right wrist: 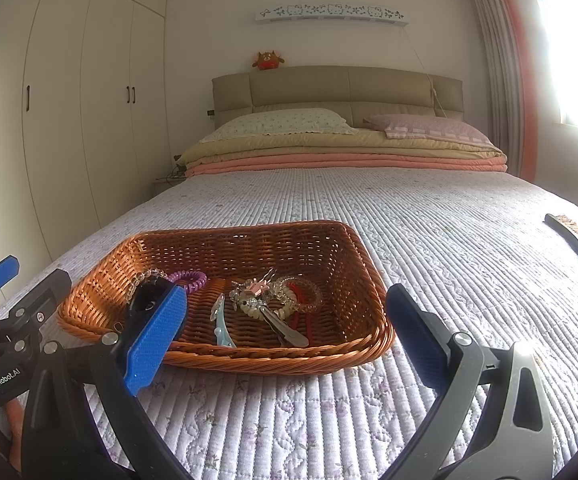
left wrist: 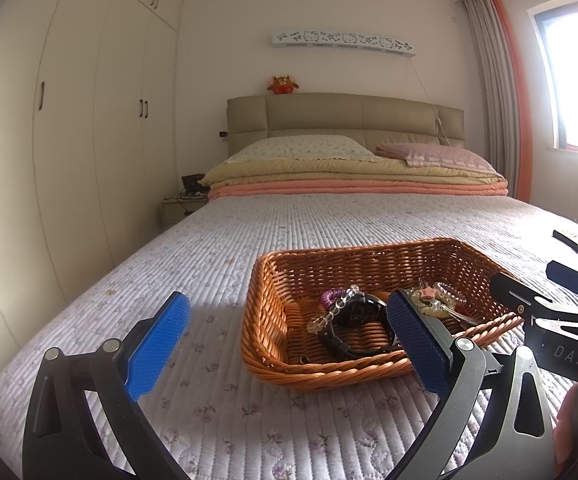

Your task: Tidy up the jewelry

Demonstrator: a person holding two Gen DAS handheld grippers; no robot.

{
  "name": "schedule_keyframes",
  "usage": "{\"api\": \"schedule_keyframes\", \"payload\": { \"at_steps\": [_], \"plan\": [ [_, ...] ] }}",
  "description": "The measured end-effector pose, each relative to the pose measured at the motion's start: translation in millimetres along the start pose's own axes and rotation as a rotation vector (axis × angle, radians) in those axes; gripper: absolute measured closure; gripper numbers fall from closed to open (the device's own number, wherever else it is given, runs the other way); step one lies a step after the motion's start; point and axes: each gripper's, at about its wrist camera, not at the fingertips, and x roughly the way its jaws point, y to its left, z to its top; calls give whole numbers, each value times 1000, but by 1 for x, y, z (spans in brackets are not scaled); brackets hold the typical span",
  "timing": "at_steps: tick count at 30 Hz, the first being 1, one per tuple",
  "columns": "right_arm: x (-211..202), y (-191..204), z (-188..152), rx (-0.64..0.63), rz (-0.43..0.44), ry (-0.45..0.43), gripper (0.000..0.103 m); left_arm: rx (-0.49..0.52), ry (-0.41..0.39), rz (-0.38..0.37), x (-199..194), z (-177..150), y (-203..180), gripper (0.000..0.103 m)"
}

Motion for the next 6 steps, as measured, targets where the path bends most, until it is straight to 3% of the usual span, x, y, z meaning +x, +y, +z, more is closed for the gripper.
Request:
{"api": "schedule_keyframes", "payload": {
  "at_steps": [6],
  "plan": [
    [1,0,0,-1,1,1,8,-9,16,-17,3,0,2,7]
  ]
}}
